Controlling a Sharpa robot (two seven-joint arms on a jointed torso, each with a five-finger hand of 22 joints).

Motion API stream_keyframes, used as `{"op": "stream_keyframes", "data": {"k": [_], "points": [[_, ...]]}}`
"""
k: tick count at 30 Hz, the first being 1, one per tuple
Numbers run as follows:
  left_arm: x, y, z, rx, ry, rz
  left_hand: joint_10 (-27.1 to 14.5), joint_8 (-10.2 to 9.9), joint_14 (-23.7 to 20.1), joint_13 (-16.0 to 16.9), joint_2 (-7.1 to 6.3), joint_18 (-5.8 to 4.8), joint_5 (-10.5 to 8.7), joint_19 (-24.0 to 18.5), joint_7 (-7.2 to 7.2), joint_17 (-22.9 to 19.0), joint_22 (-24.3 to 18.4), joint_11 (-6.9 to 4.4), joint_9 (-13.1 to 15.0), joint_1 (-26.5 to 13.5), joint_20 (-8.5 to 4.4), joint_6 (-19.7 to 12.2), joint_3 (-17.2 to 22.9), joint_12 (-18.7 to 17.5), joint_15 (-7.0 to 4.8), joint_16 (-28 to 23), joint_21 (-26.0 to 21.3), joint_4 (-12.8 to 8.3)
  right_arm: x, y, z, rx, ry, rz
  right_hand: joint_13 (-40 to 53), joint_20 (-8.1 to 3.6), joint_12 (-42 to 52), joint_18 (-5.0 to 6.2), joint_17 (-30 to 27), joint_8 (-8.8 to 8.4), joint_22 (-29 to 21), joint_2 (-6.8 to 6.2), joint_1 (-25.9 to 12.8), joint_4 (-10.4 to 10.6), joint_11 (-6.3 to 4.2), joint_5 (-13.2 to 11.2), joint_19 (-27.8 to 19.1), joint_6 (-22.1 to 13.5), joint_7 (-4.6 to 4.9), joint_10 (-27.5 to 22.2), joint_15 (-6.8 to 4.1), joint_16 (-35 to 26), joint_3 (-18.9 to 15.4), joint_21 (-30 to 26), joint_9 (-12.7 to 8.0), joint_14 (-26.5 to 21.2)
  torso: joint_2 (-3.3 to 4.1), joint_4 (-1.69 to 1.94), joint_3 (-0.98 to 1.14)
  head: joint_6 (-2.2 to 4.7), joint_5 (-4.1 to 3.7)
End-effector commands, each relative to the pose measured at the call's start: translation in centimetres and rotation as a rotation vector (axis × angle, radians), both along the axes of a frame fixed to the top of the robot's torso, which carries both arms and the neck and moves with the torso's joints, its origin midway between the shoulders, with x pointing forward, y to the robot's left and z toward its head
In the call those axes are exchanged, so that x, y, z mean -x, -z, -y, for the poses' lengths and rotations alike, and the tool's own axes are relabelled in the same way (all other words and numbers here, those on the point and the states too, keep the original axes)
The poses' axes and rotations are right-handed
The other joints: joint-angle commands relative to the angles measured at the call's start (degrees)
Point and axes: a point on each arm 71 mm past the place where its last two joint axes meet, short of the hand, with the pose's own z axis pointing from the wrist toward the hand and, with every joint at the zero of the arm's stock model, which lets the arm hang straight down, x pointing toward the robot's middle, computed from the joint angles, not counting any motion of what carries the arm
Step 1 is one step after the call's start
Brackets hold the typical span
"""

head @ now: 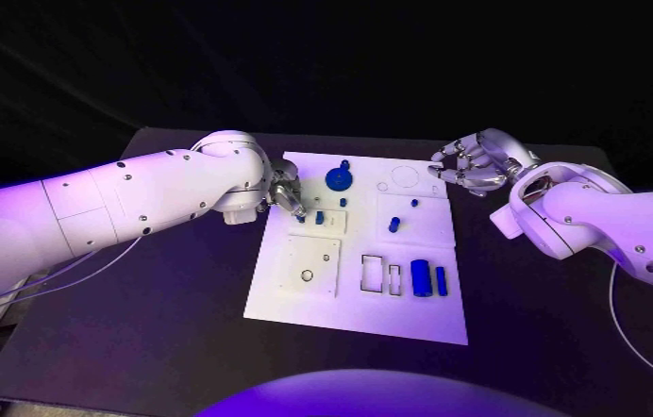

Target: Assemble the parts on the task board

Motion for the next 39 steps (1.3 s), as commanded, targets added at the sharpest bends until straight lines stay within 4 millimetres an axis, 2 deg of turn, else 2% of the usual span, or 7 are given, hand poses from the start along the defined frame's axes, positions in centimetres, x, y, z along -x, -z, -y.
{"op": "stream_keyframes", "data": {"k": [1, 22, 39], "points": [[0.16, 0.14, 0.20, -0.003, 0.024, -0.011, 0.54, 0.17, 5.95, 0.04, 0.78, -0.92, 0.24, 0.36, -1.24, 15.08, 9.44, 0.05, 0.11, 0.04, -0.15, 1.71, 8.73, 0.24, -0.41, 0.36, 0.12, -8.57, 0.05, 0.01, -0.10, 0.001, -0.012, 0.002, -0.04, -0.09, -0.26, 0.61, 4.50, 0.31, 0.01, -0.04, -0.56, 0.04, 0.12, 0.28, 0.24, -0.20, -0.11, -0.06, -0.37, -0.27, 0.21, -0.27, 0.05, 3.11, -0.01, -0.01, -0.01, -0.06, 0.01], [0.19, 0.23, 0.34, -0.007, 0.038, -0.025, 0.62, 0.14, 5.95, 0.06, 0.74, -0.92, 0.21, 0.36, -1.29, 15.08, 9.46, 0.05, 0.10, 0.02, -0.16, 1.78, 8.77, 0.25, -0.40, 0.36, 0.12, -8.67, 0.05, 0.01, -0.10, 0.001, -0.011, 0.003, -0.04, -0.09, -0.26, 0.61, 4.50, 0.31, 0.01, -0.04, -0.56, 0.04, 0.12, 0.28, 0.24, -0.20, -0.11, -0.06, -0.37, -0.27, 0.21, -0.27, 0.05, 3.11, 0.03, 0.01, -0.07, -0.34, -0.06], [0.08, 0.37, 0.21, -0.020, 0.040, -0.039, 0.97, 0.04, 5.95, 0.35, 0.55, -0.93, 0.56, 0.36, -1.37, 15.08, 9.50, -0.01, 0.06, 0.00, -0.19, 2.12, 8.94, 0.38, -0.42, 0.36, 0.10, -9.10, 0.05, 0.01, -0.09, 0.001, -0.011, 0.003, -0.13, -0.09, -0.28, 0.61, 4.46, 0.32, 0.04, -0.15, -0.64, 0.03, 0.12, 0.28, 0.27, -0.26, -0.10, -0.09, -0.36, -0.31, 0.49, -0.29, 0.09, 3.10, 0.01, 0.04, -0.03, -0.46, -0.19]]}}
